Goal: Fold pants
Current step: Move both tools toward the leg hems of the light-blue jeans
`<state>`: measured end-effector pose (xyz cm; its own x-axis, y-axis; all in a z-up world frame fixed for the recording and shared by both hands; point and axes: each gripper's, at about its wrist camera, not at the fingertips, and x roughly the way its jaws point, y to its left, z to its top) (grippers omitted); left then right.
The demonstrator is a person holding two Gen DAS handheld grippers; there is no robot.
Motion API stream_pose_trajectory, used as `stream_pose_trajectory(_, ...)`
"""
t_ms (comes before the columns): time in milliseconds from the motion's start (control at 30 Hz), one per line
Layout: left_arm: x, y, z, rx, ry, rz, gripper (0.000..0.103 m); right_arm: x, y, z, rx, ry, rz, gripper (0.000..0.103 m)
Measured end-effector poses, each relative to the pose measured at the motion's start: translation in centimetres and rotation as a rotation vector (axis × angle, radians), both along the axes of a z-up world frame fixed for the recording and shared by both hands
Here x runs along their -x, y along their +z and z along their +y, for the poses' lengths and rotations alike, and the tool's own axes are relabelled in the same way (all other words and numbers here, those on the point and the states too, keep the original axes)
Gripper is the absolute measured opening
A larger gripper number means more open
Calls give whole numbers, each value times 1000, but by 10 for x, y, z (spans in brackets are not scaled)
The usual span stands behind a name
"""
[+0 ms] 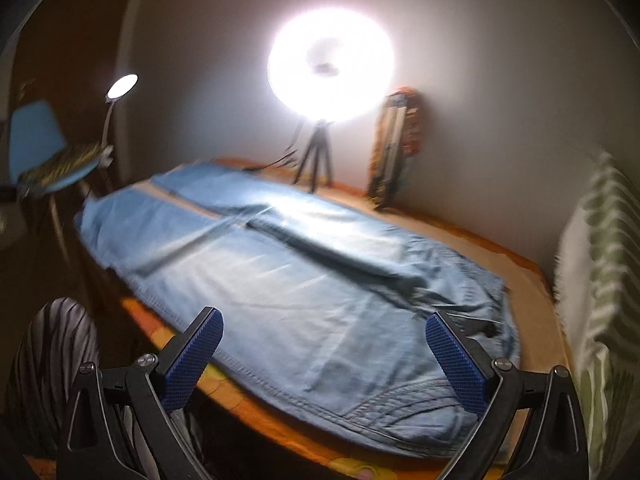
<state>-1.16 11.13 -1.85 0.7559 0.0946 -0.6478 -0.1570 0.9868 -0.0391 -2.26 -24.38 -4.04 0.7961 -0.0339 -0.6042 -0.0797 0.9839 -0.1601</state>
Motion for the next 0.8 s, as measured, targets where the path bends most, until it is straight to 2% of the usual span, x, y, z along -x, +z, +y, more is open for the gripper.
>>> stream_pose_trajectory(233, -27, -30, 33, 32, 41, 67, 91, -41, -36, 22, 19, 60, 124, 95)
stream_pose_trajectory(433, -50, -55, 64, 96, 98, 129, 85, -70, -60, 45, 45, 143, 179, 91)
stream_pose_trajectory(533, -57, -63, 78, 120, 125, 143, 84, -75, -68, 61, 89, 196, 200, 91)
stream_pose_trajectory(700, -70, -64, 89, 110, 142, 136, 79, -92, -68, 68, 111, 218, 201, 90)
stream_pose_trajectory(800, -82, -70, 100, 146, 162, 144, 77, -107, -62, 68, 105, 228, 192, 90)
